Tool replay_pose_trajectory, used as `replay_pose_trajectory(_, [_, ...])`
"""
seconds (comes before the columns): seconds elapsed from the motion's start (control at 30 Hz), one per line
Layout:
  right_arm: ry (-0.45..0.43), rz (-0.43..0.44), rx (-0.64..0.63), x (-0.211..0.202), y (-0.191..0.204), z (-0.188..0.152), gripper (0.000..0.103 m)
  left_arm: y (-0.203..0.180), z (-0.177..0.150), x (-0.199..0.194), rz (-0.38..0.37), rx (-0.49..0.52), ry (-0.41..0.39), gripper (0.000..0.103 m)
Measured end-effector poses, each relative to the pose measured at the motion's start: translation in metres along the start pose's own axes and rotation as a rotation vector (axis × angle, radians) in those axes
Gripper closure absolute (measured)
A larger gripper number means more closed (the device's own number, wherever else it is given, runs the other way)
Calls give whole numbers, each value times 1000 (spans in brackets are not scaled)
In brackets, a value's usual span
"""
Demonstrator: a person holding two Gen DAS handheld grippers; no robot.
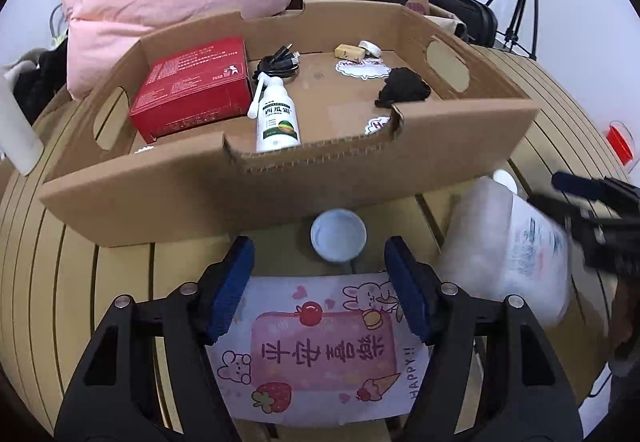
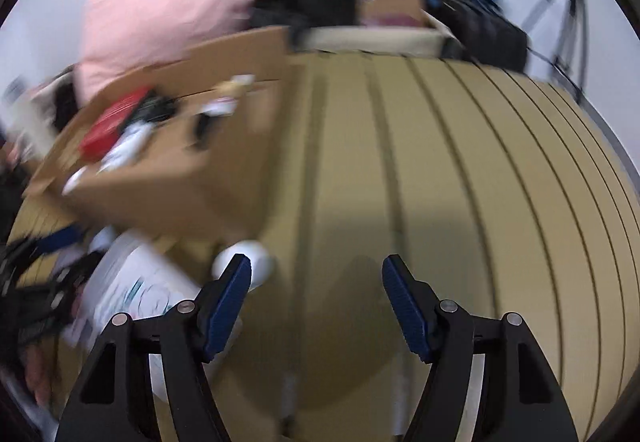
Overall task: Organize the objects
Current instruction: 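Grasp the small white round lid with the left tool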
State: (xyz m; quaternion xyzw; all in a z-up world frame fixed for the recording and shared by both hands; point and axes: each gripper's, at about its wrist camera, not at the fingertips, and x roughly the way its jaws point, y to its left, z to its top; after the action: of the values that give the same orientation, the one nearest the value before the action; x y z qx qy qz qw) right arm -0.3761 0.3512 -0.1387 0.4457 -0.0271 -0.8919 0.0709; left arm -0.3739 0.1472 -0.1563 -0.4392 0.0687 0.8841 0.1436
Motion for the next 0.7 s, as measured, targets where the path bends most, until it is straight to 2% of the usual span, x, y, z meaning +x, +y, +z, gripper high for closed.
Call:
replay_pose_trajectory(0.1, [-13,26,-23,-5,11,-9,30,-1,-1,0,-12,8,-6,40])
replay_pose_trajectory(0.13, [-24,21,-15,-5,9,-7,30,0,0,2,-18,5,-2,48])
replay_pose_trajectory(0.2, [-27,37,-1,-1,6,0,33,1,2,7,-20,6,2,56])
replay_pose_trajectory(0.27, [-6,64,5,5,7,5,41,-3,1,6,-34,25,-1,69])
replay_pose_trajectory(0.3, [-4,78,-2,8,9,7,43,-7,0,4,-42,40,-5,79])
replay_pose_trajectory(0.4, [0,49,-69,21,23,9,58,-13,-4,2,-24,71,-24,79])
replay_pose_trajectory(0.43, [-4,78,-66,23,25,9,65,-12,-3,3,-30,64,-22,79])
replay_pose_trajectory(0.47, [-1,67,-66,24,25,9,73,-10,-2,4,-40,53,-19,79])
replay_pose_trajectory(0.53, [-4,21,-86,25,27,8,73,-7,-1,4,-57,38,-13,79])
replay_pose_trajectory(0.7, [11,9,-57,22,22,6,72,3,-3,-8,-56,-15,-12,80])
